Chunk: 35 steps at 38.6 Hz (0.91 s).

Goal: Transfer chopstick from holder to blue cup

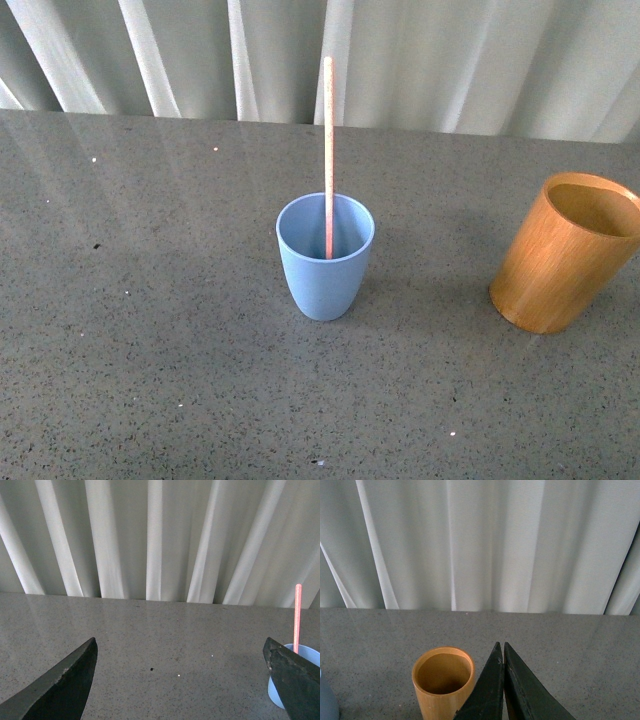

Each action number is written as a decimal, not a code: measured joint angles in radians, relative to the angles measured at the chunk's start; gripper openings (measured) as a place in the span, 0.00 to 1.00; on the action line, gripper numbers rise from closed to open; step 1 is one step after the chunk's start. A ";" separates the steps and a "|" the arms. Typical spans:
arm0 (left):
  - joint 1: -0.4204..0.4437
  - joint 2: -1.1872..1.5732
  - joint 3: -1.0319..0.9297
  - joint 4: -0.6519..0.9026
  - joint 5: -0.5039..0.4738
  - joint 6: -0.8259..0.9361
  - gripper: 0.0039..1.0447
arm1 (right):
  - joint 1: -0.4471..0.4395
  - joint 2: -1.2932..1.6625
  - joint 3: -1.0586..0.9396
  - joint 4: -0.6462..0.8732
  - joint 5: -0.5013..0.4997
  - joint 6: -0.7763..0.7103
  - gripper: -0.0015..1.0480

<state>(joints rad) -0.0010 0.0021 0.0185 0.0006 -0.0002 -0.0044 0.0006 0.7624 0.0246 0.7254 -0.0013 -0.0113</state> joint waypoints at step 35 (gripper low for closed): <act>0.000 0.000 0.000 0.000 0.000 0.000 0.94 | 0.000 -0.457 -0.002 -0.417 0.000 0.000 0.01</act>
<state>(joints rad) -0.0010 0.0021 0.0185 0.0006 -0.0002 -0.0044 0.0006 0.3054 0.0223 0.3084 -0.0013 -0.0109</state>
